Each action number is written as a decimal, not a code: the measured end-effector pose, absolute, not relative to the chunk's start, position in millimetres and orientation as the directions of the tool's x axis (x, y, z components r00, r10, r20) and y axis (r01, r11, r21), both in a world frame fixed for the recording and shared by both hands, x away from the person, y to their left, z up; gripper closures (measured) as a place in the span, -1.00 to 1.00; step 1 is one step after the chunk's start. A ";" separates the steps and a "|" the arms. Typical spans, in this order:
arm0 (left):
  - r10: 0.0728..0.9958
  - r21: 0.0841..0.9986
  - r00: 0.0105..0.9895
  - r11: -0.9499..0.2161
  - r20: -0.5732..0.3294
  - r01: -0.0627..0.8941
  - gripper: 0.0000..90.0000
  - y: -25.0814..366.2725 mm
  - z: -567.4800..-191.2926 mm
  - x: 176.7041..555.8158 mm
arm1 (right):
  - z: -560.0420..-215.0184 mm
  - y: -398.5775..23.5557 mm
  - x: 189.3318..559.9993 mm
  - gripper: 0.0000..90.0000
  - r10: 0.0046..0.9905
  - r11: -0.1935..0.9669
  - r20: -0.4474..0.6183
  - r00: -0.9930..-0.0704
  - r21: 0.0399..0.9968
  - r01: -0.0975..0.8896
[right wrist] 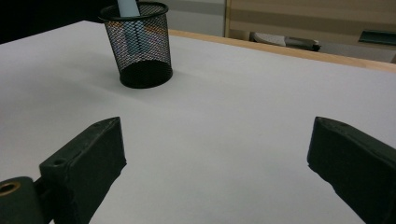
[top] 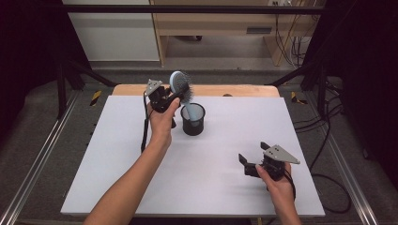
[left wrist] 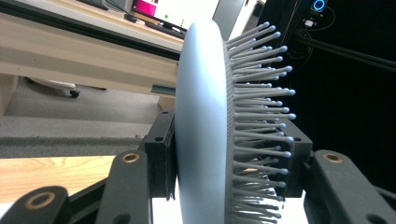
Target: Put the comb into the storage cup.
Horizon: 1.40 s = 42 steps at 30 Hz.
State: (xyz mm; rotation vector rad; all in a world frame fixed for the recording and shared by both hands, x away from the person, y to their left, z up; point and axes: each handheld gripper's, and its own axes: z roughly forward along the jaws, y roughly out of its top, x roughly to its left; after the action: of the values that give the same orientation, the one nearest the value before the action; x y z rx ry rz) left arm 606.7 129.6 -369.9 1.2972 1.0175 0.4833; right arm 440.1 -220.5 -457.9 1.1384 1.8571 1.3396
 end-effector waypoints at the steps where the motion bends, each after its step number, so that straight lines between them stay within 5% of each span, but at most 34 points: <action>1: 0.789 0.939 0.512 0.252 -0.339 0.234 0.13 128.6 -369.8 605.7 | -457.9 -220.5 439.9 -0.91 0.882 0.134 0.026 -0.471 0.943 0.304; 42: 0.789 0.922 0.482 0.285 -0.380 0.260 0.13 127.5 -388.7 610.6 | -456.8 -220.8 438.0 -0.91 0.881 0.135 0.025 -0.473 0.944 0.301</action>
State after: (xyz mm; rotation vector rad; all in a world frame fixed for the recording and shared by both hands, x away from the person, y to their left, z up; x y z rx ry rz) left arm 610.6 127.5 -388.7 1.2767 1.0596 0.4606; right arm 438.0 -220.8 -456.8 1.1336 1.8578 1.3406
